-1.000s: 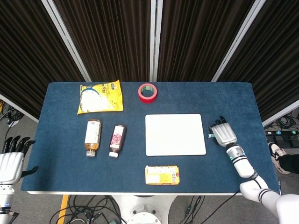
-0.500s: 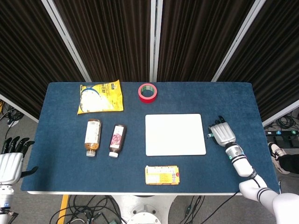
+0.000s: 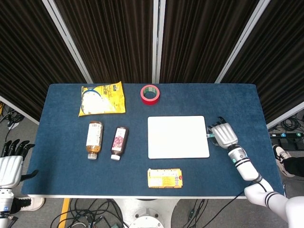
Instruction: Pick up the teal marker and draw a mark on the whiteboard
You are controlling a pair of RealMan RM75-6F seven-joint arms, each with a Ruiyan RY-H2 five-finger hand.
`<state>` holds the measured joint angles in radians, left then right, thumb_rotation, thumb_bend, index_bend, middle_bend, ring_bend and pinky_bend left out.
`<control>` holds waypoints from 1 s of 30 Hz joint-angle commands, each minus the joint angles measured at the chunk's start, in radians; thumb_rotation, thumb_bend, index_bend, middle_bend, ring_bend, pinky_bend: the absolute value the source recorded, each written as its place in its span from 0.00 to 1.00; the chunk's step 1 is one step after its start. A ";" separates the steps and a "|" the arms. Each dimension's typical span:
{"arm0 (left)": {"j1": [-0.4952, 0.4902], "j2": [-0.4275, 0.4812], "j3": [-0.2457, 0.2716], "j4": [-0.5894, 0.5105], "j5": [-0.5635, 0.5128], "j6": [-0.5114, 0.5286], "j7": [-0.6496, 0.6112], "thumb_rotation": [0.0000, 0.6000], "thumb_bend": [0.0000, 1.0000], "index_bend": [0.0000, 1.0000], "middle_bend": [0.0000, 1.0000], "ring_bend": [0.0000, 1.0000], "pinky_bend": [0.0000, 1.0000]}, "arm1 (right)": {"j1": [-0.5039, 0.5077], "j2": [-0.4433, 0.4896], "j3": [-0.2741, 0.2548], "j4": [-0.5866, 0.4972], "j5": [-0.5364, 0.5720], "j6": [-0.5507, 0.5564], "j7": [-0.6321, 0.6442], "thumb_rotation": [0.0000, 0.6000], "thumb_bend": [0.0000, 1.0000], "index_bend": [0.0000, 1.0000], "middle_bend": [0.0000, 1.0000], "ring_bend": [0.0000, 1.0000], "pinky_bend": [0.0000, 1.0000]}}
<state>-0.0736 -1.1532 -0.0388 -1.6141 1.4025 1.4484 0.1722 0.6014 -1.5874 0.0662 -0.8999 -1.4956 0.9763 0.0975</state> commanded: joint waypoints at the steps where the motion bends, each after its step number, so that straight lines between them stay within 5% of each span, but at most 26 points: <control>1: 0.000 0.000 0.001 0.000 0.004 0.001 -0.004 1.00 0.09 0.22 0.13 0.05 0.00 | 0.014 0.140 0.030 -0.279 -0.032 0.060 0.239 1.00 0.40 0.64 0.59 0.36 0.17; 5: 0.001 0.000 0.002 0.000 0.010 0.005 -0.009 1.00 0.09 0.22 0.13 0.05 0.00 | 0.050 0.125 0.059 -0.346 -0.020 0.029 0.498 1.00 0.40 0.63 0.59 0.36 0.17; 14: 0.009 -0.005 0.006 0.014 0.013 0.010 -0.032 1.00 0.09 0.22 0.13 0.05 0.00 | 0.097 -0.097 0.152 -0.201 0.118 -0.052 0.847 1.00 0.46 0.64 0.59 0.36 0.18; 30: 0.008 -0.010 0.006 0.036 0.008 -0.004 -0.059 1.00 0.09 0.22 0.13 0.05 0.00 | 0.104 -0.350 0.192 0.013 0.151 -0.016 0.979 1.00 0.53 0.64 0.59 0.36 0.18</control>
<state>-0.0653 -1.1630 -0.0327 -1.5780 1.4114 1.4456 0.1136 0.7036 -1.9192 0.2500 -0.9035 -1.3478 0.9519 1.0640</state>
